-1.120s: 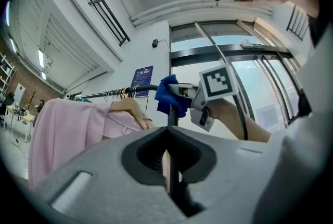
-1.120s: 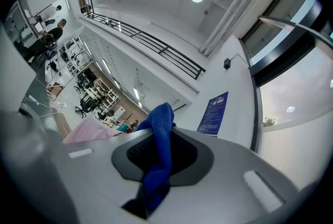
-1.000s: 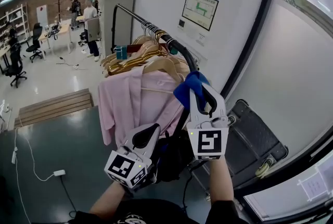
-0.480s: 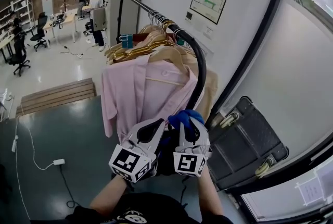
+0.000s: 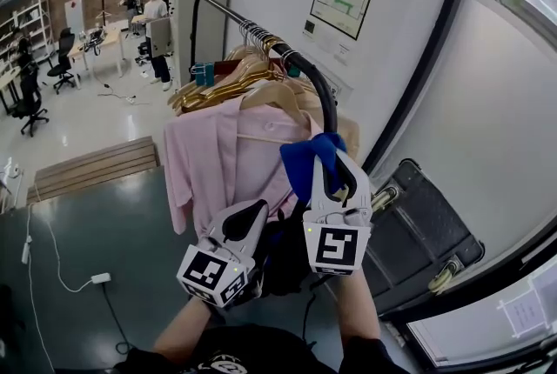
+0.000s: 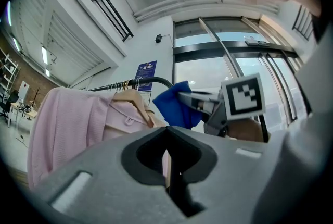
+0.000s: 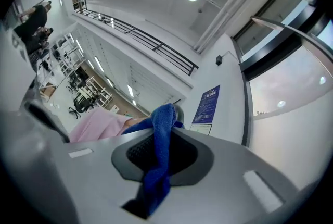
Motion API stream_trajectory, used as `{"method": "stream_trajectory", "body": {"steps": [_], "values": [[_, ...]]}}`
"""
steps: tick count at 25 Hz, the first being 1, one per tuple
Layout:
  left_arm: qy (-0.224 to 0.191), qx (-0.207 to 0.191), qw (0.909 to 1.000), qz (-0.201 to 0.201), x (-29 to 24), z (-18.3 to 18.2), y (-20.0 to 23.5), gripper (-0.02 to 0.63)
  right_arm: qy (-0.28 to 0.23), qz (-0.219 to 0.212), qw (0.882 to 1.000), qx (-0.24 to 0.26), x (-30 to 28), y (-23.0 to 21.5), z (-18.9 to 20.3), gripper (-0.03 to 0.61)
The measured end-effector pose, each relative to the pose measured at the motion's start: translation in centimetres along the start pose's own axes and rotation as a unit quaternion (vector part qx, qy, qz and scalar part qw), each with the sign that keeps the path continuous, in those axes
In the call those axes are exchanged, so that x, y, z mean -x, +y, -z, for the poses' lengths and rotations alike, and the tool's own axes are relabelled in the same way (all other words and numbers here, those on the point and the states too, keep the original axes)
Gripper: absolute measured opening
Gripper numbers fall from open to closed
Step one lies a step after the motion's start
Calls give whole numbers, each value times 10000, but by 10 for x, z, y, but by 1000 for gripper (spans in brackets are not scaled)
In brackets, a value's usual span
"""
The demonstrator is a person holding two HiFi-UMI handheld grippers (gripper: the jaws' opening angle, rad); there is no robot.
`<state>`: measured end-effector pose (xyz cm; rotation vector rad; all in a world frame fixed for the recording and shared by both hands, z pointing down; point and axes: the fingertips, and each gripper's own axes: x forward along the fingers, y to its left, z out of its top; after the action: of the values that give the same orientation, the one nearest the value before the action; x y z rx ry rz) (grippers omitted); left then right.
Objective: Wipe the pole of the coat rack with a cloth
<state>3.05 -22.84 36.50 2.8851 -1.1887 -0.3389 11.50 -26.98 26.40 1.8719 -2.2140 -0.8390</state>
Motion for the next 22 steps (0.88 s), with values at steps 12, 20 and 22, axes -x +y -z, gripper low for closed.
{"method": "stream_trajectory", "body": {"steps": [12, 20, 22], "values": [[-60, -17, 9999, 142, -16, -8, 2, 5, 201, -714, 9961, -478, -75, -31, -61, 61], [-70, 38, 9999, 109, -20, -8, 10, 5, -455, -506, 9939, -864, -8, -14, -25, 54], [-29, 42, 9999, 134, -22, -5, 9, 5, -386, -607, 9911, -1122, 8, 0, 3, 51]]}}
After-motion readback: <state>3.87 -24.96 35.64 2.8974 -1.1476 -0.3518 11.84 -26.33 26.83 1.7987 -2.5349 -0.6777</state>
